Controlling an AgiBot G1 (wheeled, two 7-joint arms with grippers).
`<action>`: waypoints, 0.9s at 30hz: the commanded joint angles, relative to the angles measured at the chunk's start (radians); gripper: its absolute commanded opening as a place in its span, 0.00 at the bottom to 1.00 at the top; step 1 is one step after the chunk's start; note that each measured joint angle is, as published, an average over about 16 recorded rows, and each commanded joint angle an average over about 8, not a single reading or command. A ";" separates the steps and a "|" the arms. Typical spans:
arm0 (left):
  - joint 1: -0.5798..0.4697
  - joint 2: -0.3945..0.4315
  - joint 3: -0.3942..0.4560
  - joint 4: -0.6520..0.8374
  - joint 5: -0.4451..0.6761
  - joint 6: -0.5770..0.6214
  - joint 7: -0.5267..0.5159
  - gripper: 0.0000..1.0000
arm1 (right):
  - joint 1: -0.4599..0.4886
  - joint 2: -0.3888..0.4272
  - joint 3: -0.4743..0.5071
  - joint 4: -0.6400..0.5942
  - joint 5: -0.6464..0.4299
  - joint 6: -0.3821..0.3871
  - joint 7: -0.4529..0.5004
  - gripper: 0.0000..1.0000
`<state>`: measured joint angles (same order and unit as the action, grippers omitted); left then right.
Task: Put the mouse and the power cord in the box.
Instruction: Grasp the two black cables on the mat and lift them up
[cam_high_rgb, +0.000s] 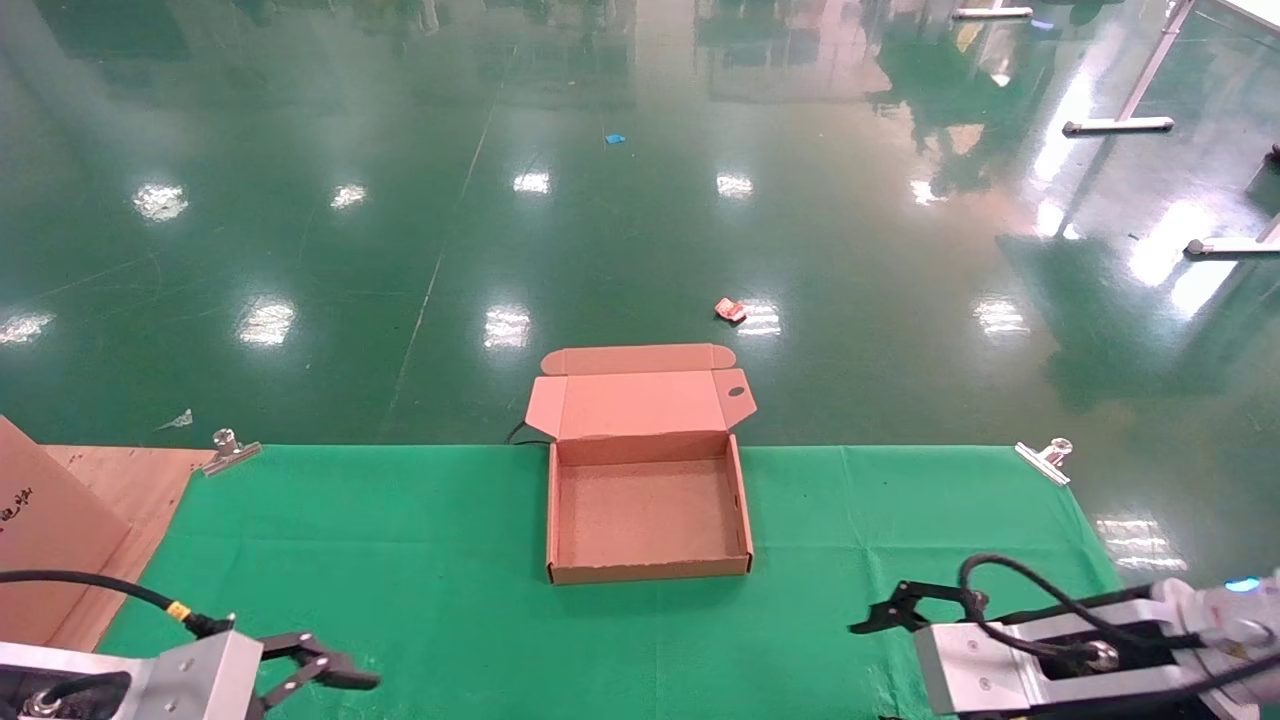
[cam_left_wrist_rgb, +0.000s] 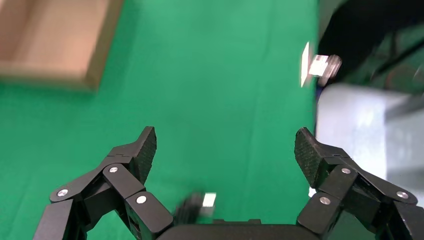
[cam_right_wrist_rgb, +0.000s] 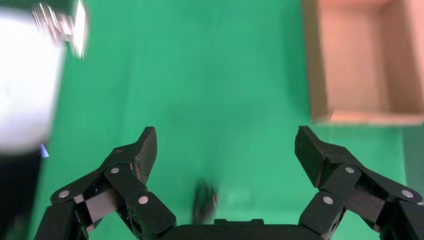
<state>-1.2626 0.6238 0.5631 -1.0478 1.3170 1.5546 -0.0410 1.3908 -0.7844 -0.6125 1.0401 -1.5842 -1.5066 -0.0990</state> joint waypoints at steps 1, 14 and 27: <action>-0.035 0.005 0.031 0.026 0.069 -0.002 0.018 1.00 | 0.039 -0.022 -0.036 -0.033 -0.089 0.001 -0.025 1.00; -0.132 0.141 0.138 0.247 0.352 -0.137 0.226 1.00 | 0.119 -0.138 -0.136 -0.332 -0.275 0.046 -0.202 1.00; -0.139 0.210 0.185 0.399 0.453 -0.223 0.318 1.00 | 0.130 -0.212 -0.163 -0.559 -0.318 0.133 -0.354 1.00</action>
<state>-1.3993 0.8318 0.7452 -0.6475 1.7633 1.3325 0.2788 1.5210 -0.9972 -0.7736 0.4853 -1.8988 -1.3717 -0.4514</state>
